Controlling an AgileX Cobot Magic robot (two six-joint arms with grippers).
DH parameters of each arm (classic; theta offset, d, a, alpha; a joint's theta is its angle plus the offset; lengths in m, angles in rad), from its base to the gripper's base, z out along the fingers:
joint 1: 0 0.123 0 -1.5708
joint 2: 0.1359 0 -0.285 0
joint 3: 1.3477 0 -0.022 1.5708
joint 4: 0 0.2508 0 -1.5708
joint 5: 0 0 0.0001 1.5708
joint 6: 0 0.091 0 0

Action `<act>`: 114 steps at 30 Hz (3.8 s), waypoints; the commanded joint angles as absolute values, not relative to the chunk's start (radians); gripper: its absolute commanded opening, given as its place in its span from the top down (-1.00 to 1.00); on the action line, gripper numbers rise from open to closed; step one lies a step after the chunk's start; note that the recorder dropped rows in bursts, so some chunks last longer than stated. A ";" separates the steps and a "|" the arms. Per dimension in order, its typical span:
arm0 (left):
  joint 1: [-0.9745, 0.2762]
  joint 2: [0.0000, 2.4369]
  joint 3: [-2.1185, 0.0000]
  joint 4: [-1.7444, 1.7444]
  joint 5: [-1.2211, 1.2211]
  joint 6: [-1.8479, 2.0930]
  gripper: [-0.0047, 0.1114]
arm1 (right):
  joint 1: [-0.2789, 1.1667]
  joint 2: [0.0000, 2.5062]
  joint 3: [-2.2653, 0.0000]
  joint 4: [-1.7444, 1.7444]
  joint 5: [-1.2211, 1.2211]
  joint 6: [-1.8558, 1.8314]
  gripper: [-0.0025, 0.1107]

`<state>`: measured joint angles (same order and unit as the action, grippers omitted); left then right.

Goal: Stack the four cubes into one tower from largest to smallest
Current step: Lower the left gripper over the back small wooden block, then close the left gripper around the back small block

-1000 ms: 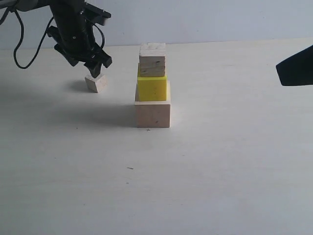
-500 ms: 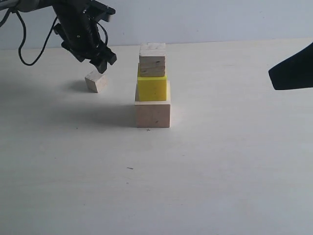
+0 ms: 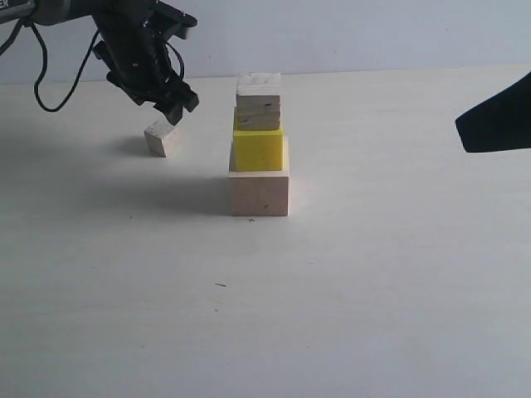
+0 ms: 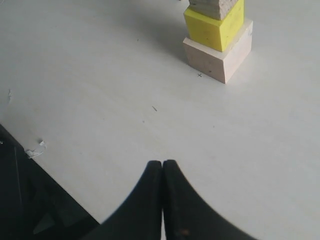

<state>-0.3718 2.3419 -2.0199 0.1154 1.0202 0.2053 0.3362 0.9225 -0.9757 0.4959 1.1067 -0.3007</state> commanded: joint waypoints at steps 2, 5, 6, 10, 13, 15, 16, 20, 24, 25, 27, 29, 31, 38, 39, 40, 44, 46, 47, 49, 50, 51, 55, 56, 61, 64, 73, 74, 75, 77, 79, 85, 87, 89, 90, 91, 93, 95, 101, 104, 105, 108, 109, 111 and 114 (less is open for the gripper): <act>-0.369 2.349 -2.027 0.123 0.994 0.207 -0.20 | 0.337 0.925 -0.973 0.500 1.104 -0.303 0.96; -0.369 2.351 -2.027 0.123 0.983 0.207 -0.20 | 0.337 0.925 -0.973 0.500 1.104 -0.303 0.96; -0.369 2.351 -2.027 0.123 0.981 0.207 -0.20 | 0.337 0.925 -0.973 0.500 1.104 -0.303 0.96; -0.369 2.363 -2.027 0.127 0.975 0.207 -0.20 | 0.337 0.925 -0.973 0.500 1.104 -0.303 0.96; -0.369 2.379 -2.027 0.130 0.975 0.207 -0.20 | 0.337 0.925 -0.973 0.500 1.104 -0.303 0.96; -0.369 2.388 -2.027 0.130 0.975 0.207 -0.20 | 0.337 0.925 -0.973 0.500 1.104 -0.303 0.96; -0.369 2.393 -2.027 0.130 0.973 0.207 -0.20 | 0.337 0.925 -0.973 0.500 1.104 -0.303 0.96; -0.369 2.400 -2.027 0.137 0.952 0.207 -0.19 | 0.337 0.925 -0.973 0.500 1.104 -0.303 0.96; -0.369 2.400 -2.027 0.148 0.934 0.207 -0.19 | 0.337 0.925 -0.973 0.500 1.104 -0.303 0.96; -0.369 2.400 -2.027 0.151 0.932 0.207 -0.19 | 0.337 0.925 -0.973 0.500 1.104 -0.303 0.96; -0.369 2.400 -2.027 0.152 0.930 0.207 -0.19 | 0.337 0.925 -0.973 0.500 1.104 -0.303 0.96; -0.369 2.400 -2.027 0.154 0.930 0.207 -0.19 | 0.337 0.925 -0.973 0.500 1.104 -0.303 0.96; -0.369 2.400 -2.027 0.155 0.930 0.212 -0.19 | 0.337 0.925 -0.973 0.500 1.104 -0.303 0.96; -0.369 2.400 -2.027 0.155 0.932 0.251 -0.19 | 0.337 0.925 -0.973 0.500 1.104 -0.305 0.96; -0.369 2.400 -2.027 0.155 0.932 0.251 -0.19 | 0.337 0.925 -0.973 0.500 1.104 -0.305 0.96; -0.369 2.400 -2.027 0.155 0.932 0.251 -0.19 | 0.337 0.925 -0.973 0.500 1.104 -0.305 0.96; -0.363 2.400 -2.027 0.155 0.932 0.250 -0.19 | 0.337 0.925 -0.973 0.500 1.104 -0.304 0.96; -0.357 2.400 -2.027 0.155 0.932 0.233 -0.19 | 0.337 0.925 -0.973 0.502 1.104 -0.304 0.96; -0.352 2.400 -2.027 0.155 0.934 0.222 -0.19 | 0.337 0.925 -0.973 0.504 1.104 -0.304 0.96; -0.343 2.400 -2.027 0.152 0.945 0.191 -0.16 | 0.337 0.925 -0.973 0.508 1.104 -0.304 0.96; -0.340 2.400 -2.027 0.152 0.952 0.179 -0.14 | 0.337 0.925 -0.973 0.513 1.104 -0.304 0.96; -0.336 2.400 -2.027 0.150 0.961 0.175 -0.12 | 0.337 0.925 -0.973 0.518 1.104 -0.304 0.96; -0.329 2.400 -2.027 0.144 1.001 0.175 -0.13 | 0.337 0.925 -0.973 0.518 1.104 -0.304 0.96; -0.329 2.400 -2.027 0.142 1.006 0.175 -0.13 | 0.337 0.925 -0.973 0.518 1.104 -0.304 0.96; -0.329 2.400 -2.044 0.093 1.006 0.183 -0.13 | 0.337 0.925 -0.973 0.520 1.104 -0.304 0.96; -0.329 2.400 -2.074 0.050 1.006 0.225 -0.13 | 0.337 0.925 -0.973 0.520 1.106 -0.304 0.96; -0.326 2.434 -2.113 0.019 1.037 0.258 -0.13 | 0.337 0.925 -0.973 0.520 1.134 -0.304 0.96; -0.326 2.441 -2.113 0.019 1.039 0.258 -0.13 | 0.337 0.925 -0.973 0.520 1.144 -0.304 0.96; -0.326 2.444 -2.115 0.019 1.039 0.266 -0.13 | 0.337 0.925 -0.973 0.520 1.149 -0.304 0.96; -0.326 2.454 -2.120 0.019 1.039 0.295 -0.13 | 0.337 0.925 -0.973 0.520 1.159 -0.304 0.96; -0.326 2.455 -2.120 0.019 1.032 0.315 -0.13 | 0.337 0.925 -0.973 0.520 1.163 -0.304 0.96; -0.317 2.455 -2.122 0.078 1.027 0.341 -0.13 | 0.337 0.925 -0.973 0.520 1.163 -0.304 0.96; -0.315 2.455 -2.124 0.087 1.027 0.341 -0.13 | 0.337 0.925 -0.973 0.520 1.163 -0.304 0.96; -0.313 2.455 -2.131 0.087 1.029 0.341 -0.13 | 0.337 0.925 -0.973 0.520 1.159 -0.305 0.96; -0.313 2.455 -2.132 0.087 1.025 0.341 -0.13 | 0.337 0.925 -0.973 0.520 1.157 -0.305 0.96; -0.313 2.453 -2.138 0.087 1.025 0.349 -0.13 | 0.337 0.925 -0.973 0.520 1.154 -0.305 0.96; -0.313 2.453 -2.147 0.083 1.025 0.370 -0.13 | 0.337 0.925 -0.973 0.520 1.152 -0.305 0.96; -0.311 2.453 -2.154 0.066 1.025 0.388 -0.13 | 0.337 0.925 -0.973 0.520 1.152 -0.305 0.96; -0.300 2.464 -2.154 0.042 1.023 0.390 -0.13 | 0.337 0.925 -0.973 0.520 1.131 -0.305 0.96; -0.300 2.476 -2.154 0.031 1.023 0.390 -0.13 | 0.337 0.925 -0.973 0.520 1.129 -0.307 0.96; -0.300 2.478 -2.154 0.026 1.023 0.390 -0.13 | 0.337 0.925 -0.973 0.520 1.129 -0.307 0.96; -0.300 2.491 -2.154 0.014 1.023 0.405 -0.13 | 0.337 0.925 -0.973 0.520 1.129 -0.307 0.96; -0.300 2.496 -2.154 0.012 1.023 0.407 -0.13 | 0.337 0.925 -0.973 0.520 1.129 -0.307 0.96; -0.300 2.497 -2.154 0.012 1.020 0.411 -0.12 | 0.337 0.925 -0.973 0.520 1.129 -0.307 0.96; -0.300 2.500 -2.154 0.012 1.018 0.411 -0.12 | 0.337 0.925 -0.973 0.520 1.127 -0.307 0.96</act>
